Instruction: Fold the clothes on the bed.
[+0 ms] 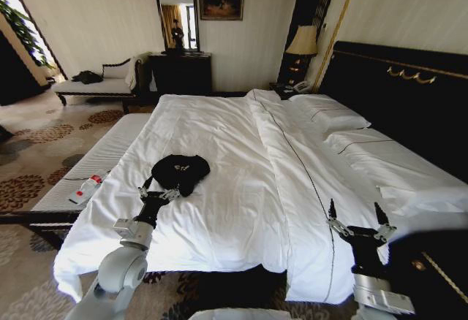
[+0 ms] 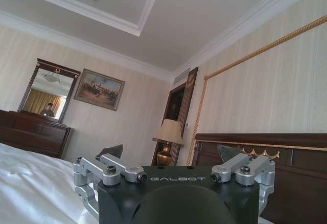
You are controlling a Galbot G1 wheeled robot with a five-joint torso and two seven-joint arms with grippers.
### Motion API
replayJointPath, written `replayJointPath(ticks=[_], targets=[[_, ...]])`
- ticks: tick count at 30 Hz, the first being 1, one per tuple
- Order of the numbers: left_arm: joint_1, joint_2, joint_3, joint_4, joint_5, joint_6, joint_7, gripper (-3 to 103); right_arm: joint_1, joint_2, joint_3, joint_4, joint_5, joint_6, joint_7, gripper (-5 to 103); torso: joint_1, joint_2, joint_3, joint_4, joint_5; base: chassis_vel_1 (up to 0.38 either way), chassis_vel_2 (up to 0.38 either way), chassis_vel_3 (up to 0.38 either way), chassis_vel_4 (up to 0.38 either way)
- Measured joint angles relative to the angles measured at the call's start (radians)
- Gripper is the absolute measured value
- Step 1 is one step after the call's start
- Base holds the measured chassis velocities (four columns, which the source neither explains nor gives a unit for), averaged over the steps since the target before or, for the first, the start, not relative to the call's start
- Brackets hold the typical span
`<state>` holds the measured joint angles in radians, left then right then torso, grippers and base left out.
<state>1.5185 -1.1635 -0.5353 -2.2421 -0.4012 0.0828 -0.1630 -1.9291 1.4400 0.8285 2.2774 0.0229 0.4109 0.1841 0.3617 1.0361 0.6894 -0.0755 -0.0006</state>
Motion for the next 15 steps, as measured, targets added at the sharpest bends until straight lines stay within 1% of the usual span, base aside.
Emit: replayJointPath(ticks=[4,11,15], targets=[[0.019,-0.004,-0.011,-0.010,0.027,-0.012,0.000,100,0.000,-0.001,-0.002,-0.006,-0.003,0.002,0.001,100,0.000,0.000,0.000,-0.0001,0.0000,0.000,0.000,0.000,0.000],[0.029,-0.001,-0.025,-0.023,0.029,-0.015,-0.002,100,0.003,0.003,-0.011,-0.011,-0.010,0.003,0.001,100,0.000,0.000,0.000,-0.0002,0.0000,0.000,0.000,0.000,0.000],[0.039,-0.006,-0.025,-0.029,0.035,-0.015,-0.002,100,0.006,-0.001,-0.012,-0.016,-0.011,0.004,0.003,100,0.000,0.000,0.000,-0.0003,0.0001,0.053,0.026,-0.037,-0.049]])
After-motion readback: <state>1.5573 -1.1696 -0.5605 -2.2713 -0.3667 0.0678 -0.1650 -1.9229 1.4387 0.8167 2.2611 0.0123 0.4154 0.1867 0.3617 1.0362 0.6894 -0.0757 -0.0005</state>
